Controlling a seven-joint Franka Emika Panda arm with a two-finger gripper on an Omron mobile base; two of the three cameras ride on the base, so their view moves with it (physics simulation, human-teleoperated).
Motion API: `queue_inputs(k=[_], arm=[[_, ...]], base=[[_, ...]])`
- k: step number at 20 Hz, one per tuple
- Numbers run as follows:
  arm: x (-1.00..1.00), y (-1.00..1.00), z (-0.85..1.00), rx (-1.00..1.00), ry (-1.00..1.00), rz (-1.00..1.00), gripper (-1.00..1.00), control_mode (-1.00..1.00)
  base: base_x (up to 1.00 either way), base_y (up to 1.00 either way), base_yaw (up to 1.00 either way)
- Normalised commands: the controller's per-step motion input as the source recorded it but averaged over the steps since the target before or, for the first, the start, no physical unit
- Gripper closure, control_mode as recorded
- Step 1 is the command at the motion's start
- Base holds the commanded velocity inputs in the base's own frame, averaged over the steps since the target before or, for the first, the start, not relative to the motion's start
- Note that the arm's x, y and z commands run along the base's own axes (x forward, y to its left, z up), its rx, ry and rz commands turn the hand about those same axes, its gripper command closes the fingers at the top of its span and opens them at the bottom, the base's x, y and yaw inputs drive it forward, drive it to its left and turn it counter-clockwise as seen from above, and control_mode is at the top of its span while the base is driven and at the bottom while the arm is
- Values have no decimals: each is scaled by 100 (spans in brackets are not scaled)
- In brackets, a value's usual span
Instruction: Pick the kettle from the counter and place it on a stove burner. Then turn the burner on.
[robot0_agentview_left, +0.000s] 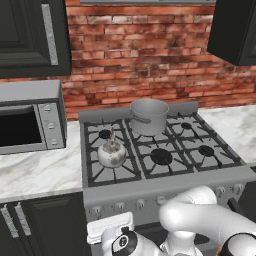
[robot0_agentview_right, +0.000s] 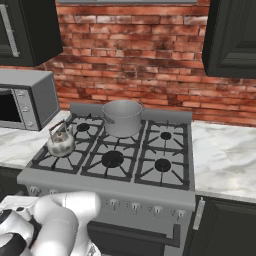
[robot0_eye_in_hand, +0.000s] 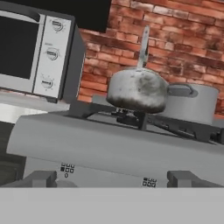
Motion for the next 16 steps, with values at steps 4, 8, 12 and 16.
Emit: queue_inputs(k=[4, 8, 12, 16], arm=[[7, 0, -28, 0, 0, 0, -100, -100], [9, 3, -14, 0, 0, 0, -100, -100], [10, 12, -11, 0, 0, 0, -100, -100], [13, 8, -1, 0, 0, 0, -100, -100]], base=[[0, 0, 0], [0, 0, 0], [0, 0, 0], [0, 0, 0]])
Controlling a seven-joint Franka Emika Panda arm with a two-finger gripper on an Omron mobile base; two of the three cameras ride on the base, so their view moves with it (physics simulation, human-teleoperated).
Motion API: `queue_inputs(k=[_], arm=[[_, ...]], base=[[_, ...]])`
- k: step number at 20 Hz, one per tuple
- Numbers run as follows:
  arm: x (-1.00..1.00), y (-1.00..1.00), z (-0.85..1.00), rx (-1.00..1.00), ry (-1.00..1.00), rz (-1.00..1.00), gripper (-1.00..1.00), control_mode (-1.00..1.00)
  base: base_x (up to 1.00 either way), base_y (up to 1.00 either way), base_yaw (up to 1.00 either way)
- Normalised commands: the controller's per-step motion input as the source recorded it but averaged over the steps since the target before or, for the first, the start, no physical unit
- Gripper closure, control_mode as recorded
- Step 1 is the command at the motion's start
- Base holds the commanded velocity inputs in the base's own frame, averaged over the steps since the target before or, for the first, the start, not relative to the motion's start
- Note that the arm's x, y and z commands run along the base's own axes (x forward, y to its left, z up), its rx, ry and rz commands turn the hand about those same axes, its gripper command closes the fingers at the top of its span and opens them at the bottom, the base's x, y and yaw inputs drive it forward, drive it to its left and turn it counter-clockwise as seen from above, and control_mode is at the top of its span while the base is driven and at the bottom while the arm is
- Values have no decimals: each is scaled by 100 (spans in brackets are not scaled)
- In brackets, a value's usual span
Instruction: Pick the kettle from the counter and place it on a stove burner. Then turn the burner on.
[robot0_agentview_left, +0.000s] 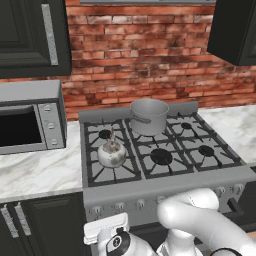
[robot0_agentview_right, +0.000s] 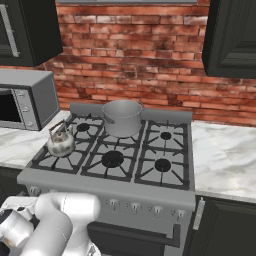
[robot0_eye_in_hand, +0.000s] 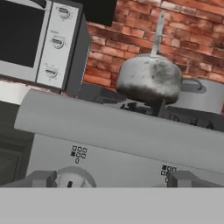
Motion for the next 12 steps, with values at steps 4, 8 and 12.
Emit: queue_inputs(k=[4, 8, 12], arm=[[15, 6, -8, 0, 0, 0, -100, -100], [18, 6, -15, 0, 0, 0, -100, -100], [17, 9, -21, 0, 0, 0, -100, -100]], base=[[0, 0, 0], [0, 0, 0], [0, 0, 0]])
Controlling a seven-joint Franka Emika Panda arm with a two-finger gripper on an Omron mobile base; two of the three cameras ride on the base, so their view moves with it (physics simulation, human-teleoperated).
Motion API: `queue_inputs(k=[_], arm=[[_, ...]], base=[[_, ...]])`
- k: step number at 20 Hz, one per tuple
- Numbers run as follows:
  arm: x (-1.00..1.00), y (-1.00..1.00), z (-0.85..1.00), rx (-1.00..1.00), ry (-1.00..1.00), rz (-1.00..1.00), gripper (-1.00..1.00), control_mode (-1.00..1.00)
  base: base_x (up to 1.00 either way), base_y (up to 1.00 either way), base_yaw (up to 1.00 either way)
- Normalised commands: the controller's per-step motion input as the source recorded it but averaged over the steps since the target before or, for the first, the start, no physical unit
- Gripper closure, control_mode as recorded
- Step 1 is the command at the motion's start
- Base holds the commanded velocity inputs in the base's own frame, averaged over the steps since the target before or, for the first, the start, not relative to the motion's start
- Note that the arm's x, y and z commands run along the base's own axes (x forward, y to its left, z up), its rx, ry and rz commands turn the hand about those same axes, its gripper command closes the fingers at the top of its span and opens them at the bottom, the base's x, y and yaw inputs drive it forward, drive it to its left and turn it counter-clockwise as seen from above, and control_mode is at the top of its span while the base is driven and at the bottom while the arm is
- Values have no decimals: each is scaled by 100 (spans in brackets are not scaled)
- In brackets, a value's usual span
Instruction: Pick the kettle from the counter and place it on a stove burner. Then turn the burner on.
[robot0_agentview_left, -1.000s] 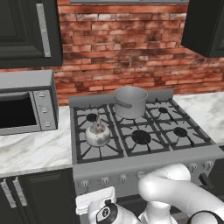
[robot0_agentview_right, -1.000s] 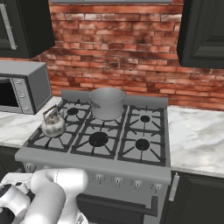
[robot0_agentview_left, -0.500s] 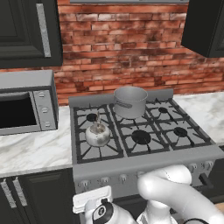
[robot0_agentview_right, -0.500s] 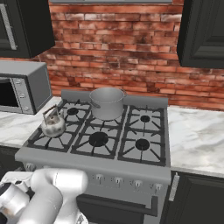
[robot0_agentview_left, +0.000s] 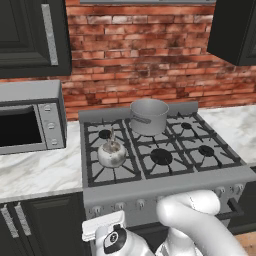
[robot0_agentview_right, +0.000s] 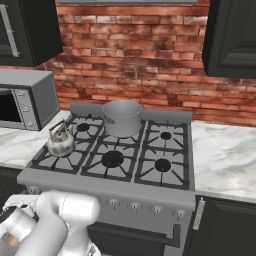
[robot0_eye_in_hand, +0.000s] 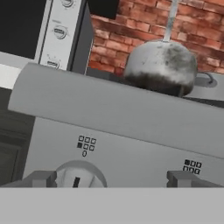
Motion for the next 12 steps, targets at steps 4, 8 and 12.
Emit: queue_inputs(k=[4, 8, 12], arm=[[16, 13, -19, 0, 0, 0, -100, -100], [17, 14, -17, 0, 0, 0, -100, -100], [19, 12, -11, 0, 0, 0, -100, -100]], base=[[0, 0, 0], [0, 0, 0], [0, 0, 0]])
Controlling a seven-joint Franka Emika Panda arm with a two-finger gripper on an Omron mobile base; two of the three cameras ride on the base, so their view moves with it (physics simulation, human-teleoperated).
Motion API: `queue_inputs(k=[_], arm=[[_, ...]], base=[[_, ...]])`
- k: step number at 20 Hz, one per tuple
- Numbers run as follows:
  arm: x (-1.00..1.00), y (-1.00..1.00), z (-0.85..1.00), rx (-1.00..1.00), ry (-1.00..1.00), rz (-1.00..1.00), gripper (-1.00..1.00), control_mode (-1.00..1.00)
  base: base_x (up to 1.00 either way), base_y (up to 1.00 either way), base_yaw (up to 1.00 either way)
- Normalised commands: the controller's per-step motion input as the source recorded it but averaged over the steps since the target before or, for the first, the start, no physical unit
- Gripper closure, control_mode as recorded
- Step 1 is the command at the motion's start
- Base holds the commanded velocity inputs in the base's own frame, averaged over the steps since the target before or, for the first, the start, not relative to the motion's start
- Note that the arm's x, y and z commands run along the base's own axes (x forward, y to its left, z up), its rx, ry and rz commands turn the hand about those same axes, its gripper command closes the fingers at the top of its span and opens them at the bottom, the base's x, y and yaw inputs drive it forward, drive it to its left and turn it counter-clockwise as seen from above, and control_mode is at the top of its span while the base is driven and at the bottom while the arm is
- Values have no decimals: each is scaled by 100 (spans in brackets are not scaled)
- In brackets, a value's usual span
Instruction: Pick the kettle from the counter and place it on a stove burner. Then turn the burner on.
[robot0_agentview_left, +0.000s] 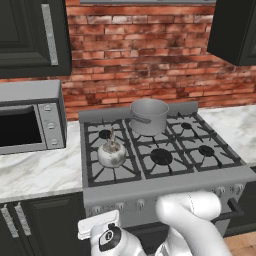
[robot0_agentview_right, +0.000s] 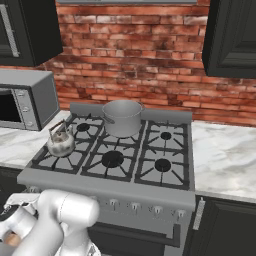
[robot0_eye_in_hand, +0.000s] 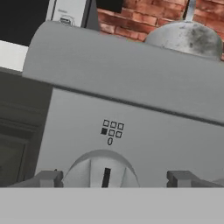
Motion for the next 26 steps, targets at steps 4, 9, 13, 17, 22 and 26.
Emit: queue_inputs(k=[4, 9, 13, 17, 22, 26], arm=[[20, 13, -21, 0, 0, 0, -100, -100], [21, 8, -26, 0, 0, 0, -100, -100], [19, 0, -17, 0, 0, 0, -100, -100], [8, 0, -3, 0, 0, 0, 100, -100], [0, 0, 0, 0, 0, 0, 100, -100], [0, 0, 0, 0, 0, 0, 100, -100]], base=[[0, 0, 0], [0, 0, 0], [0, 0, 0], [0, 0, 0], [0, 0, 0], [0, 0, 0]])
